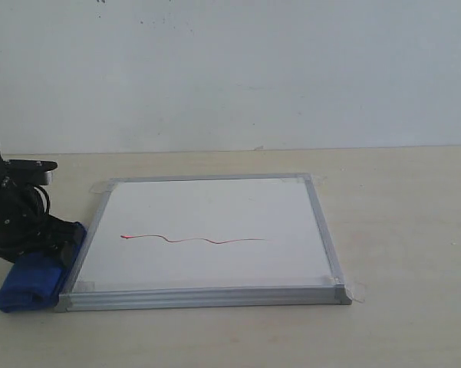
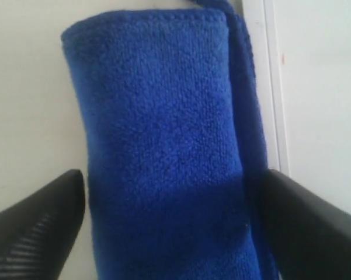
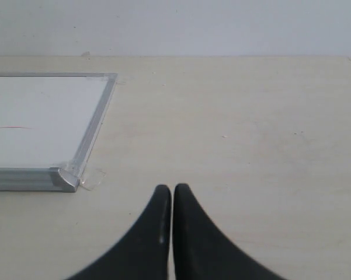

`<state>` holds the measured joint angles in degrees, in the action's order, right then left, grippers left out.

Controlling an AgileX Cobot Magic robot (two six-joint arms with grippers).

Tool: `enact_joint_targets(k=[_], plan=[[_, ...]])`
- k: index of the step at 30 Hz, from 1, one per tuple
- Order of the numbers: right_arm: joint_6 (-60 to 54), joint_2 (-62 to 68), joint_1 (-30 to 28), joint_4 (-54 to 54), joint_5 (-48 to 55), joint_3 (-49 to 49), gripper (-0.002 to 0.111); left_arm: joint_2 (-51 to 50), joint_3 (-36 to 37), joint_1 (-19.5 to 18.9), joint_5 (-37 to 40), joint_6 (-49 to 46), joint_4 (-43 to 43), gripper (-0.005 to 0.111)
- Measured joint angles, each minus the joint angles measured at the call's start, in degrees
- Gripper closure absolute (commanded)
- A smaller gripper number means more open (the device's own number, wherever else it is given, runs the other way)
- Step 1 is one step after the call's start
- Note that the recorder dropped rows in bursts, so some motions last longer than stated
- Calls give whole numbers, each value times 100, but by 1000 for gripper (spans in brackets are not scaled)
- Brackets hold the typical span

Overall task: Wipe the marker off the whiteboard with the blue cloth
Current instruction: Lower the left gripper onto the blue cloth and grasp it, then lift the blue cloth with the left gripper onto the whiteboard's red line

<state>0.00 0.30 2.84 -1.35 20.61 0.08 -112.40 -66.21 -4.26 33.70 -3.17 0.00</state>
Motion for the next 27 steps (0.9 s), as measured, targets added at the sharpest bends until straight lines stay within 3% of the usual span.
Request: enact_joint_targets(k=[6,14,19,27], plan=[[0,0,0,0,0,0,107,-63,0,0,-68,0,0,33],[0,0,0,0,0,0,107,-63,0,0,-154,0,0,58],[0,0,0,0,0,0,107,-74,0,0,-155,0,0,61],[0,0,0,0,0,0,107,19,-12,15,-105,0,0,103]])
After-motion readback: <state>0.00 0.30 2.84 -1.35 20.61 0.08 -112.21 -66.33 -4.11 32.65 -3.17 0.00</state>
